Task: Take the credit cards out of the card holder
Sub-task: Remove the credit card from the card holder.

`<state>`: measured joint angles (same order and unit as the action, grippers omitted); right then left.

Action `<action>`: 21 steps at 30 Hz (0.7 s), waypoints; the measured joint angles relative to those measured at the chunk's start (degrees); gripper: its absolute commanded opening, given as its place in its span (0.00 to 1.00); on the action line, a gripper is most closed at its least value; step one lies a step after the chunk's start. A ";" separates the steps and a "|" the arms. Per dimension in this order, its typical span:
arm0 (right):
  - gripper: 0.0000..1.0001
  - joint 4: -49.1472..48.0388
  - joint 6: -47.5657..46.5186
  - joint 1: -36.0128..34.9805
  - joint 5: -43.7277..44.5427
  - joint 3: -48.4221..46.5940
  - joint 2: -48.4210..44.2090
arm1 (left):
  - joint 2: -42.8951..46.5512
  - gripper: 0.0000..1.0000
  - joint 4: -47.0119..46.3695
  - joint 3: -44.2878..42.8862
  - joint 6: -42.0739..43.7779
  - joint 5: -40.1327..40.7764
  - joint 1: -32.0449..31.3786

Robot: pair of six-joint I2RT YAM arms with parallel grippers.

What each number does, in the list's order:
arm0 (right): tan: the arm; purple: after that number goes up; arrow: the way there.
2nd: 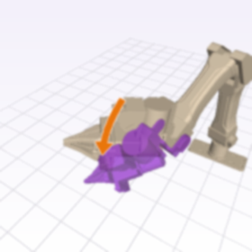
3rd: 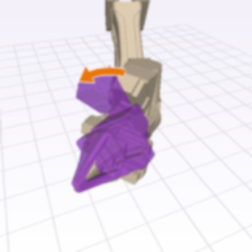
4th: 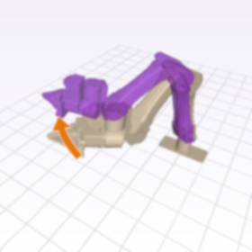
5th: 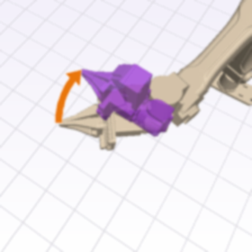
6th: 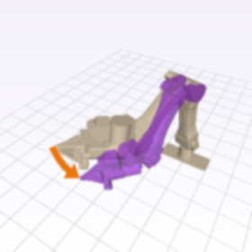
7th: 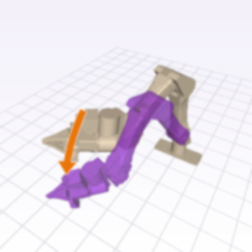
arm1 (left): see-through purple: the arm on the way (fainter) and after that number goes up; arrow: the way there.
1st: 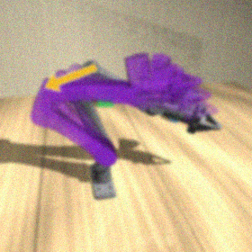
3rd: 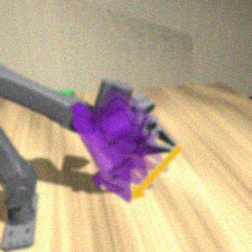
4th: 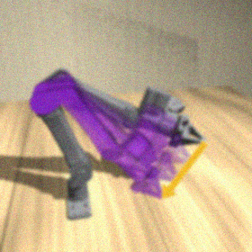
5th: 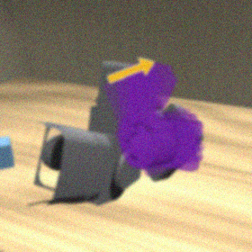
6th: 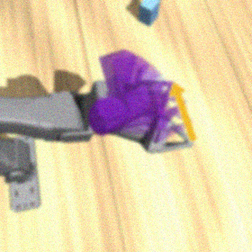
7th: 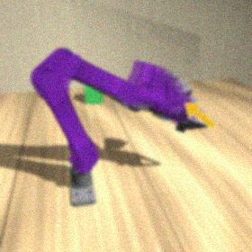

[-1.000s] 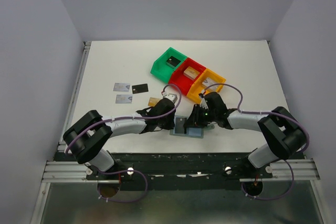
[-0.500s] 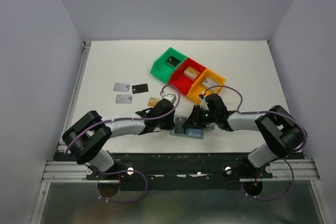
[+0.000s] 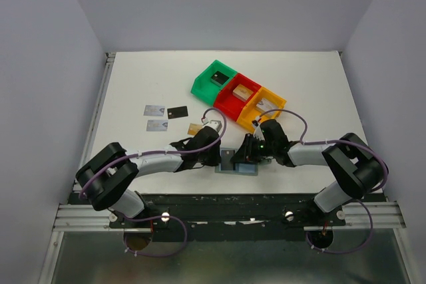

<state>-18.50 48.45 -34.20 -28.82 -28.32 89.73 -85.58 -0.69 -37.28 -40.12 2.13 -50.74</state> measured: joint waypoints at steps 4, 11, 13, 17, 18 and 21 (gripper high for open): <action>0.34 0.00 0.00 0.00 0.00 0.00 0.00 | 0.59 0.41 0.48 0.00 -0.26 -0.11 -0.04; 0.34 0.00 0.00 0.00 -0.02 0.00 -0.02 | 0.96 0.41 0.85 0.00 -0.46 -0.15 -0.28; 0.34 0.00 0.00 0.00 -0.04 0.00 0.00 | 1.09 0.45 1.07 0.02 -0.55 -0.13 -0.28; 0.35 0.00 0.00 0.00 -0.07 0.00 -0.02 | 2.73 0.55 2.10 0.24 -0.70 -0.11 -0.28; 0.35 0.02 0.00 0.00 -0.07 0.00 0.00 | 3.23 0.56 2.34 0.24 -0.76 -0.11 -0.31; 0.35 0.00 0.00 0.00 -0.09 0.00 0.00 | 4.98 0.55 2.78 0.24 -0.87 -0.11 -0.35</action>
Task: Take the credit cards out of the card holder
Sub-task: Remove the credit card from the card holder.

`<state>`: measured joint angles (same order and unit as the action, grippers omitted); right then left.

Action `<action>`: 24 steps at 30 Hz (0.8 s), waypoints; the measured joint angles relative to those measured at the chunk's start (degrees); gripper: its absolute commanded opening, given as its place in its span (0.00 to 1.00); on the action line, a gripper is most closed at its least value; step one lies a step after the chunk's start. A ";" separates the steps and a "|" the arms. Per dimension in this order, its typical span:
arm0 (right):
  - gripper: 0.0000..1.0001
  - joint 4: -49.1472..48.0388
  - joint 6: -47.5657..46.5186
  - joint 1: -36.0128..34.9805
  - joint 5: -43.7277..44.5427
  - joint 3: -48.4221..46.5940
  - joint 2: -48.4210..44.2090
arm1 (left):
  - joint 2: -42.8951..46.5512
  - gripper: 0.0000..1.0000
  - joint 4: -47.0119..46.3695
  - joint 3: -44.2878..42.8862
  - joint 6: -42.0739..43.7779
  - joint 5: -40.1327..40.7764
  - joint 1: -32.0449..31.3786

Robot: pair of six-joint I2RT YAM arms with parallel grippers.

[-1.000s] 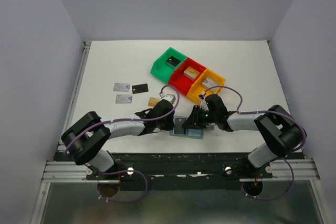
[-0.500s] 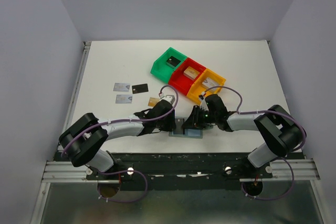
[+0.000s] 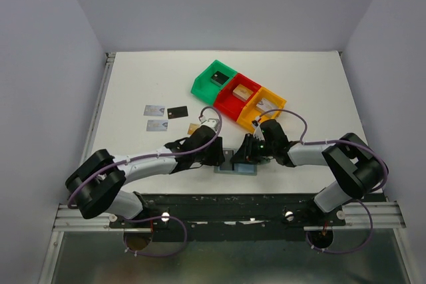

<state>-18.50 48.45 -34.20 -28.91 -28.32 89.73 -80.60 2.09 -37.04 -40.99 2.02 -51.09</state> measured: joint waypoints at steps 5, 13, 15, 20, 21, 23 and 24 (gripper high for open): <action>0.35 0.00 0.00 0.00 -0.07 0.00 0.00 | 2.05 0.41 0.59 0.00 -0.02 0.13 -0.02; 0.35 -1.01 0.17 0.00 -1.46 0.02 0.00 | -0.83 0.22 0.85 0.00 0.02 0.44 -0.04; 0.34 -1.62 0.26 0.00 -1.90 0.13 0.00 | -1.81 0.19 1.03 0.00 -0.02 0.52 -0.04; 0.34 -2.62 0.90 0.00 -2.49 0.57 0.00 | -2.25 0.15 1.11 0.00 0.04 0.61 -0.04; 0.34 -2.97 1.05 0.00 -2.56 0.68 0.00 | -2.29 0.14 1.11 0.00 0.02 0.70 -0.04; 0.34 -3.76 1.44 0.00 -2.82 0.96 0.00 | -2.45 0.13 1.11 0.00 0.00 0.79 -0.04; 0.34 -4.37 1.70 0.00 -3.02 1.16 0.00 | -2.60 0.13 1.11 0.00 0.02 0.81 -0.04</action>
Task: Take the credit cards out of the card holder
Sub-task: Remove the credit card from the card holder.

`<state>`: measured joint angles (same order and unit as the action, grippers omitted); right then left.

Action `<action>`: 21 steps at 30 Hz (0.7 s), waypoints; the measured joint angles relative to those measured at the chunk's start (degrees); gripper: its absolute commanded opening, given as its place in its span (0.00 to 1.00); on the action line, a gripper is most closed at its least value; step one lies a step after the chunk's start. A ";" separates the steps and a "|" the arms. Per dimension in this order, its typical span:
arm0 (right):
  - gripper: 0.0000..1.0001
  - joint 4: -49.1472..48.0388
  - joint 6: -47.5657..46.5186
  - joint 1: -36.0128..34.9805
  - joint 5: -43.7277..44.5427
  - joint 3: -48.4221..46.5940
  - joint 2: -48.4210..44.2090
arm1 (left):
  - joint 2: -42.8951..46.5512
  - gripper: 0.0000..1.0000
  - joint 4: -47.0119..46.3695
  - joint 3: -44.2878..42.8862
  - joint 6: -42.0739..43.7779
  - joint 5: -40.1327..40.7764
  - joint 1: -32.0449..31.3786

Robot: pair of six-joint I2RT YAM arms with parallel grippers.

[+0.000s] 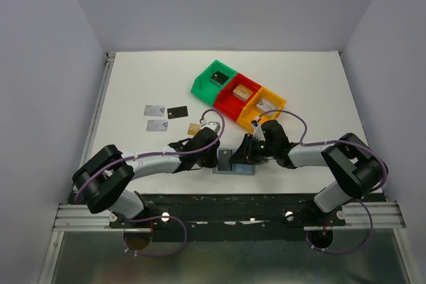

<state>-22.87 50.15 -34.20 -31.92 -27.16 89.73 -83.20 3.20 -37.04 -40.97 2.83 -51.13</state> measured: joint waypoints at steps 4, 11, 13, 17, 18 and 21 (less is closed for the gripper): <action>0.34 -3.76 1.73 0.00 -0.94 1.18 0.96 | -0.39 0.12 -0.02 0.00 -0.02 0.09 0.00; 0.35 -10.23 5.14 0.02 -2.73 2.54 3.89 | -0.39 0.09 -0.24 0.11 -0.02 0.11 0.00; 0.35 -11.65 5.88 0.02 -3.15 2.64 4.31 | -0.39 0.09 -0.66 0.35 -0.02 0.09 0.02; 0.37 -12.94 6.69 0.02 -3.41 2.73 4.42 | -0.33 0.09 -1.73 0.85 -0.02 0.07 0.02; 0.37 -13.05 6.80 0.02 -3.43 2.73 4.42 | -0.26 0.09 -1.84 0.94 -0.02 0.07 0.02; 0.37 -13.40 6.88 0.02 -3.54 2.73 4.46 | -0.04 0.08 -2.32 1.33 -0.02 0.07 0.02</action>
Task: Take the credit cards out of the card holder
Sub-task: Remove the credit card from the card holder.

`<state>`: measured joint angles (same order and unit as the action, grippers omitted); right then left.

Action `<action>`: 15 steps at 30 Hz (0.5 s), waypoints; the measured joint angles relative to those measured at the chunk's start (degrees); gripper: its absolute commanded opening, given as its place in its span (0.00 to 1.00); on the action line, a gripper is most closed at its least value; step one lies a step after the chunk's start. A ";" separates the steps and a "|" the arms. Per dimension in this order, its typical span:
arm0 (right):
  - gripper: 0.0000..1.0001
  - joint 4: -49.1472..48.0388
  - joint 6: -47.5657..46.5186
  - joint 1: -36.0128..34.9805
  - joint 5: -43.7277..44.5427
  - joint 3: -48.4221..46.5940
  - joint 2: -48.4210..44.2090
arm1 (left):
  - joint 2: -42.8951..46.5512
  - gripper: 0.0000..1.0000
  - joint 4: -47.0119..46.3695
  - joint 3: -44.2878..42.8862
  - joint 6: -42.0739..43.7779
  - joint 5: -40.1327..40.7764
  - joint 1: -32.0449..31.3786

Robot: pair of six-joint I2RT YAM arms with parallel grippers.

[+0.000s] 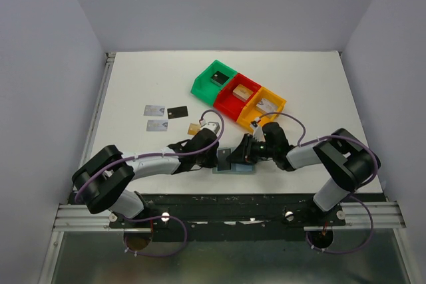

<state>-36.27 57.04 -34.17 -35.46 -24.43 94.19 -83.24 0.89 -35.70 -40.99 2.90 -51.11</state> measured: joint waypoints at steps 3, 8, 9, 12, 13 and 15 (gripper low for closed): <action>0.37 -0.70 0.15 0.00 -0.20 0.00 0.31 | 0.00 0.07 -0.90 0.31 0.02 -0.22 0.00; 0.37 -0.44 -0.07 -0.02 -0.33 -0.28 0.42 | 0.00 0.06 -2.75 1.05 0.02 -1.03 0.00; 0.37 -0.37 -0.09 -0.02 -0.33 -0.44 0.42 | 0.00 0.06 -3.37 1.25 0.02 -1.33 0.00; 0.37 -0.28 -0.13 -0.07 -0.42 -0.83 0.42 | -0.02 0.06 -4.33 1.53 0.04 -2.10 -0.02; 0.37 -0.22 -0.13 -0.15 -0.44 -0.92 0.42 | -0.02 0.06 -4.68 1.62 0.04 -2.36 -0.02; 0.36 -0.04 -0.17 -0.39 -0.44 -1.20 0.57 | -0.02 0.06 -5.18 1.75 0.04 -2.75 -0.02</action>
<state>-36.32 56.86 -34.57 -35.90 -25.63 94.76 -83.26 -4.29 -33.95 -40.95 0.14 -51.13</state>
